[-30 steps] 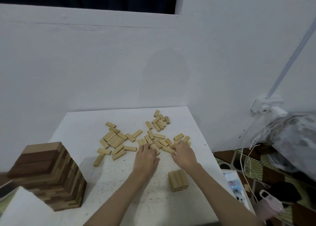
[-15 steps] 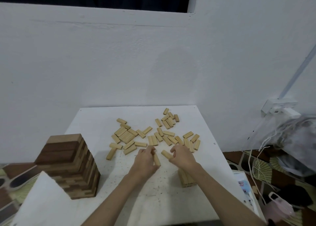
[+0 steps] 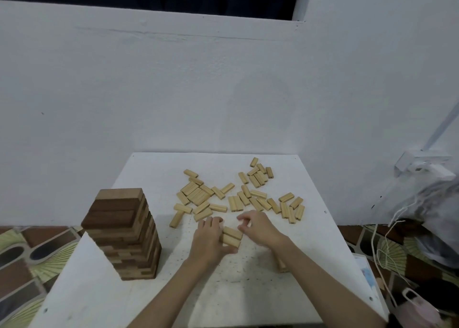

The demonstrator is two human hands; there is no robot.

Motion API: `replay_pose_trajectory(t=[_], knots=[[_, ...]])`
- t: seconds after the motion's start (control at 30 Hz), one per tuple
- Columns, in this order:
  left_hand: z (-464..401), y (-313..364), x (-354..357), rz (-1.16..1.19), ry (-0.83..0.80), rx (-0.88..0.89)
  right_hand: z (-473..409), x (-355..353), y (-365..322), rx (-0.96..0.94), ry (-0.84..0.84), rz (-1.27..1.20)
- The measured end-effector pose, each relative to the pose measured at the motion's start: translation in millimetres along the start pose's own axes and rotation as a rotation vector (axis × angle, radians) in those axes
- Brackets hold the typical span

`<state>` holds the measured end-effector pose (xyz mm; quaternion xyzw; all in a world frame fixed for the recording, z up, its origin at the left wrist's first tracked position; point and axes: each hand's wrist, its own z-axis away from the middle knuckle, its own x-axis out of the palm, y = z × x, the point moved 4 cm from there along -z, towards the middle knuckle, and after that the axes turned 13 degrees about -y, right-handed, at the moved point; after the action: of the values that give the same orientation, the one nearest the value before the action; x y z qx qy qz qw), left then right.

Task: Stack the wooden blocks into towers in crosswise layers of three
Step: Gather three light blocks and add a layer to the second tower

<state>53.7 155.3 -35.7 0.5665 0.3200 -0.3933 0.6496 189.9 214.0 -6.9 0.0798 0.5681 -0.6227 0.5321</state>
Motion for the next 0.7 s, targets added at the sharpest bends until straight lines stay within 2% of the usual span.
replay_pose_trajectory(t=[0.1,0.2,0.27,0.47,0.7], knots=[[-1.6,-1.7,-4.8,0.091,-0.046,0.042,-8.6,-8.4,-2.5,0.052,0.069,0.190],[2.0,2.3,-6.8,0.166,-0.117,0.062,-13.5,-8.5,-5.1,0.136,0.013,0.401],[3.1,2.9,-7.6,0.150,-0.105,0.078,-14.3,-5.1,-5.8,0.178,-0.013,0.469],[5.7,4.6,-8.3,0.206,-0.073,0.101,-7.4,-4.9,1.8,0.181,0.188,0.408],[9.9,2.8,-9.3,0.327,-0.167,0.097,-1.5,-10.6,14.9,0.198,0.191,0.108]])
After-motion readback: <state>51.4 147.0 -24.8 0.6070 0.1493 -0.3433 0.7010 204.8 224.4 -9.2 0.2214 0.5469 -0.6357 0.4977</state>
